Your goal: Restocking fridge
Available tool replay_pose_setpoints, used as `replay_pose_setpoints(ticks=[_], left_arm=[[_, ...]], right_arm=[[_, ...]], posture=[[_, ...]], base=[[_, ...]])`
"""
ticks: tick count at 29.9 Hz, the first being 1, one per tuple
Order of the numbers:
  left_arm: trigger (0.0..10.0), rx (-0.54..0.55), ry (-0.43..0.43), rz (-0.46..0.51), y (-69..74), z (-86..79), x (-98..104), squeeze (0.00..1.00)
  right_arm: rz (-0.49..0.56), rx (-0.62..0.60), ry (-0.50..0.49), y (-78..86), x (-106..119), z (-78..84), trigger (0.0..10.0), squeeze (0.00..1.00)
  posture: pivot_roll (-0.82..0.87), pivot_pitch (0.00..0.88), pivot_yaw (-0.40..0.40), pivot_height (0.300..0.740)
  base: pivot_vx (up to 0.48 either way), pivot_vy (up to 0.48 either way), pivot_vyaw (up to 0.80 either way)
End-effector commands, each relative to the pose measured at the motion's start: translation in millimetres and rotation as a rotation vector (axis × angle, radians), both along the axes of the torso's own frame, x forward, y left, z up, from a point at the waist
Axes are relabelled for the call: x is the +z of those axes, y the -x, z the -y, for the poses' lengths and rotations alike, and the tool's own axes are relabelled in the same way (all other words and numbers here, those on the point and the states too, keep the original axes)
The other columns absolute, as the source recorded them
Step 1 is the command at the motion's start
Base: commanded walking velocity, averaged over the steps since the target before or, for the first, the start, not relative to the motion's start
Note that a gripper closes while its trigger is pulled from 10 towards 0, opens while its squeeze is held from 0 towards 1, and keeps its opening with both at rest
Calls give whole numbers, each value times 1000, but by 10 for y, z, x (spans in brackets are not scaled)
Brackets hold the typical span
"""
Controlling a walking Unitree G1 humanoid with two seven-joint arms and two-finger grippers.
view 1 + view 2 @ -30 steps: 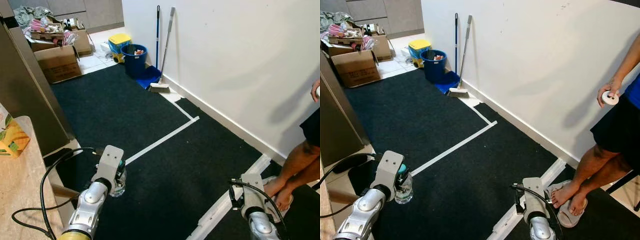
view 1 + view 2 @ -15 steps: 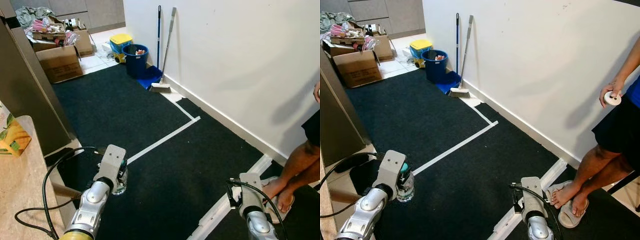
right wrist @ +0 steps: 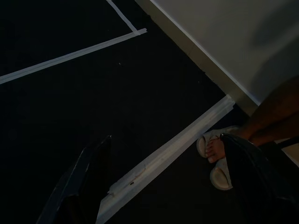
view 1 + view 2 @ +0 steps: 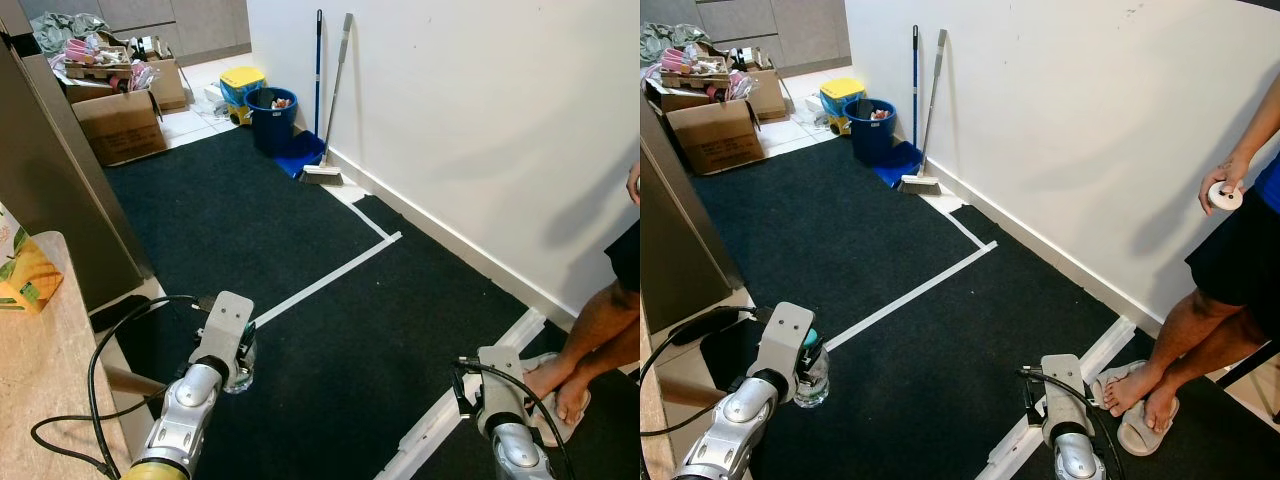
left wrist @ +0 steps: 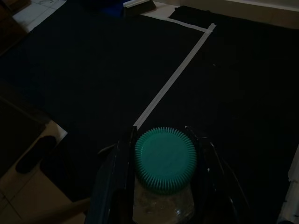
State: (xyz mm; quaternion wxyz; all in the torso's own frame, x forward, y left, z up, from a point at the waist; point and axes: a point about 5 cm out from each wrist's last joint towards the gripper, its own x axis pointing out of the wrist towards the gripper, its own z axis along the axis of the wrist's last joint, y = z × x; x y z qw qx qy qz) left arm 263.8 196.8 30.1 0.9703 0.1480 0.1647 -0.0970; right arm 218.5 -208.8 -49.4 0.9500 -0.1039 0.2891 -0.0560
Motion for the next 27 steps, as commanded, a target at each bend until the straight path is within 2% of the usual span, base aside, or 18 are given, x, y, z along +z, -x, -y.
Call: replay_pose_setpoints(ticks=[1,27], left_arm=[[10000,-10,6,1,-14,69,-16,0],[10000,-5,0,5,-17,62,-34,0]], right_arm=[[1,-21,1,13,0,39,10000,0],[-6,0,3,-13,4,12,10000,0]], posture=[[97,0,-56,740],[120,0,-72,740]], base=[[0,0,0],[0,0,0]])
